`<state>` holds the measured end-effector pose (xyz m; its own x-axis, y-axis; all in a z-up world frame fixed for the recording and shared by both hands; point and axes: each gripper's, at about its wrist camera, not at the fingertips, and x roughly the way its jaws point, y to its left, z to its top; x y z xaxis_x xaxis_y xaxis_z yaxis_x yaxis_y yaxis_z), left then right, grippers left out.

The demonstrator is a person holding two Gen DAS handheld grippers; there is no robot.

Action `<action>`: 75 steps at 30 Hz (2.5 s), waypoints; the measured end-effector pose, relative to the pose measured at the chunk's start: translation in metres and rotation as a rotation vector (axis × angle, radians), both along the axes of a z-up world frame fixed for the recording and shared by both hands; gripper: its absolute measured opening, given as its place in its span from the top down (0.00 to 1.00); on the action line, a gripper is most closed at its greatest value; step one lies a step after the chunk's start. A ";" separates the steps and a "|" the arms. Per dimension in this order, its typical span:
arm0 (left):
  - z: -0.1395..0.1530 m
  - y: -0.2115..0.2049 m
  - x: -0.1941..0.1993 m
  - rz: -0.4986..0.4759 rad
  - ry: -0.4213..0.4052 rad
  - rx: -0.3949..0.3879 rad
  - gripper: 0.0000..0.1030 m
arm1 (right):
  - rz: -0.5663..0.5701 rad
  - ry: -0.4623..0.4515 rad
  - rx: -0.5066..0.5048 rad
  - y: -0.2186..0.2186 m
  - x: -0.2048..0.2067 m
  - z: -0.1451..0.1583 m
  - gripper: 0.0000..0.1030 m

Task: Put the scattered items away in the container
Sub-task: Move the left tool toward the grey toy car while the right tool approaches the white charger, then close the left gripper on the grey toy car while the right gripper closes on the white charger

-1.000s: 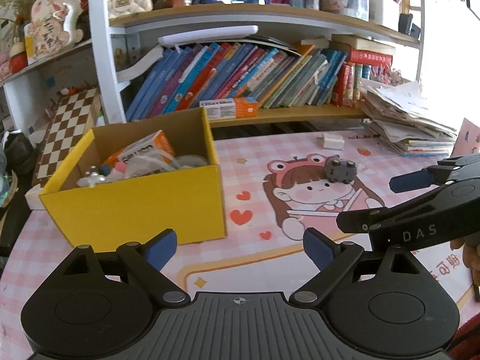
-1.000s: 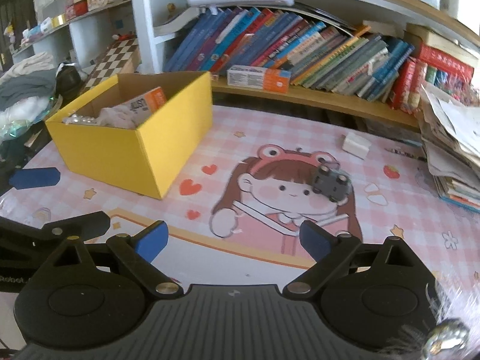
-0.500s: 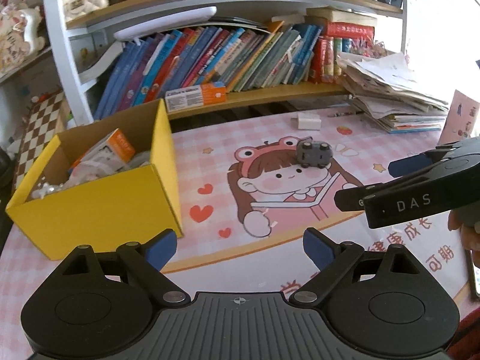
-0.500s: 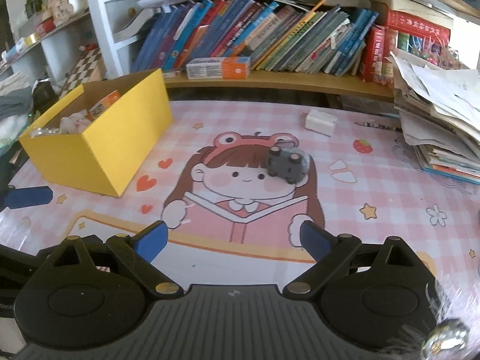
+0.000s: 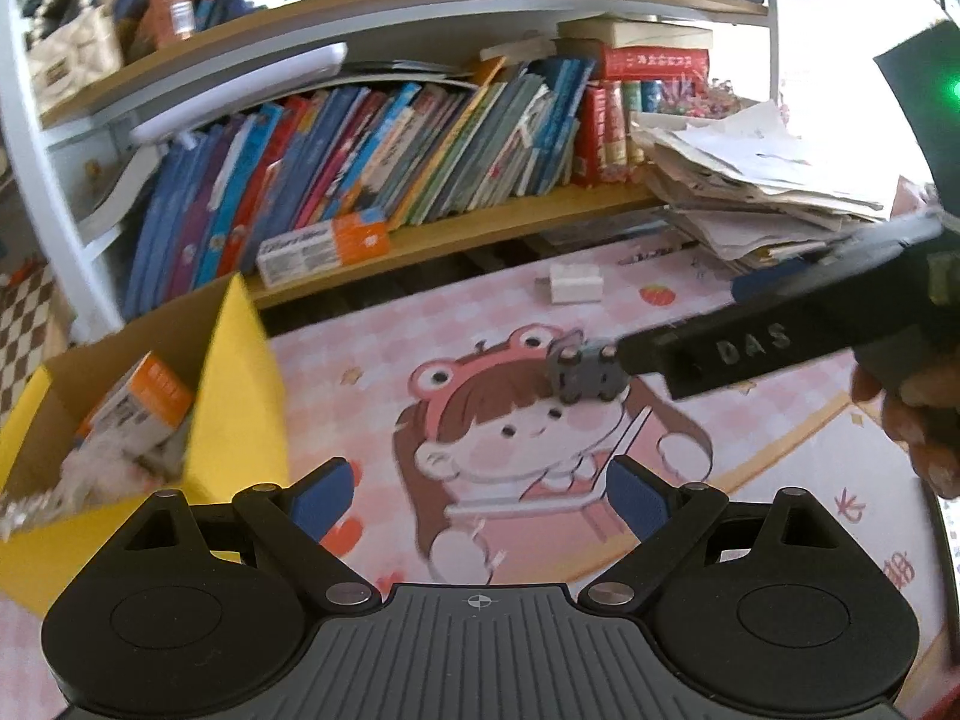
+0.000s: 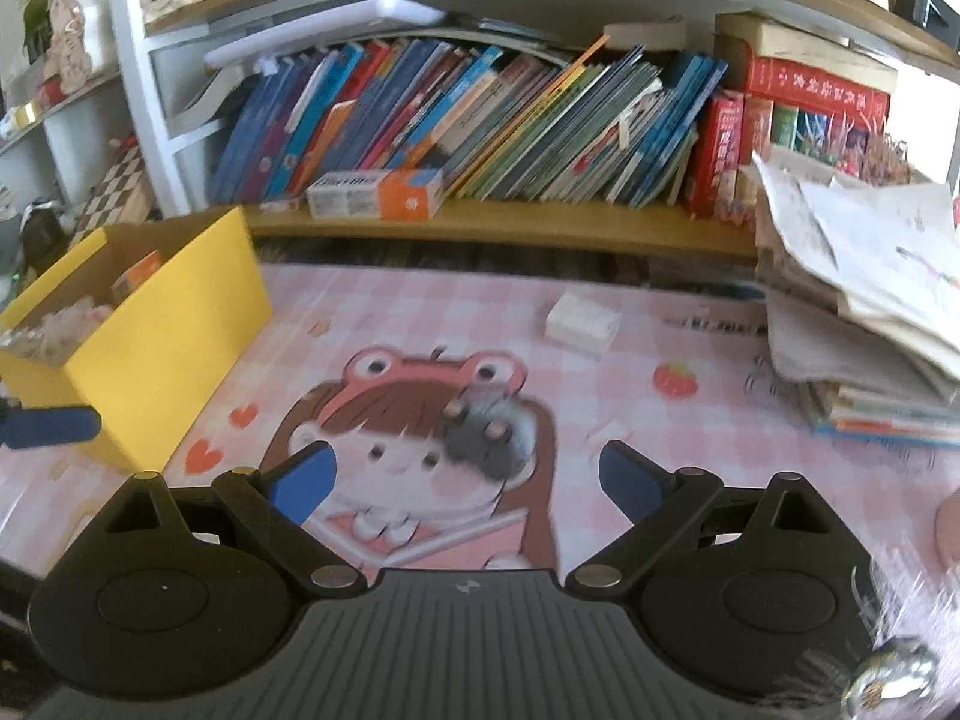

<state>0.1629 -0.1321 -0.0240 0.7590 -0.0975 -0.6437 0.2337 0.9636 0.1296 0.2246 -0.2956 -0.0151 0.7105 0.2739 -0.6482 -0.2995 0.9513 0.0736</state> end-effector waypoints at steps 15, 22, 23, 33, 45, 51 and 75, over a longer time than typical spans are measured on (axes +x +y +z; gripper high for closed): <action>-0.032 -0.034 0.063 -0.080 0.018 -0.017 0.10 | -0.035 -0.001 -0.028 -0.026 0.082 -0.012 0.08; -0.052 -0.051 0.091 -0.098 0.036 -0.024 0.10 | -0.080 0.011 -0.027 -0.034 0.117 -0.029 0.08; -0.056 -0.053 0.095 -0.099 0.039 -0.026 0.10 | -0.081 0.016 -0.025 -0.034 0.122 -0.032 0.08; -0.086 -0.073 0.129 -0.105 0.071 -0.044 0.10 | -0.057 0.042 -0.049 -0.026 0.160 -0.053 0.08; -0.105 -0.078 0.150 -0.042 0.063 -0.081 0.13 | 0.002 0.024 -0.078 -0.015 0.200 -0.079 0.10; -0.107 -0.077 0.152 -0.038 0.049 -0.103 0.18 | 0.017 0.046 -0.089 -0.014 0.214 -0.090 0.10; -0.074 -0.045 0.126 -0.051 0.031 -0.123 0.36 | 0.012 0.118 -0.072 -0.020 0.168 -0.080 0.39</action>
<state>0.2884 -0.1768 -0.0985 0.7310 -0.2148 -0.6477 0.2849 0.9586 0.0036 0.3927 -0.3152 -0.0954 0.6251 0.2319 -0.7453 -0.3045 0.9516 0.0407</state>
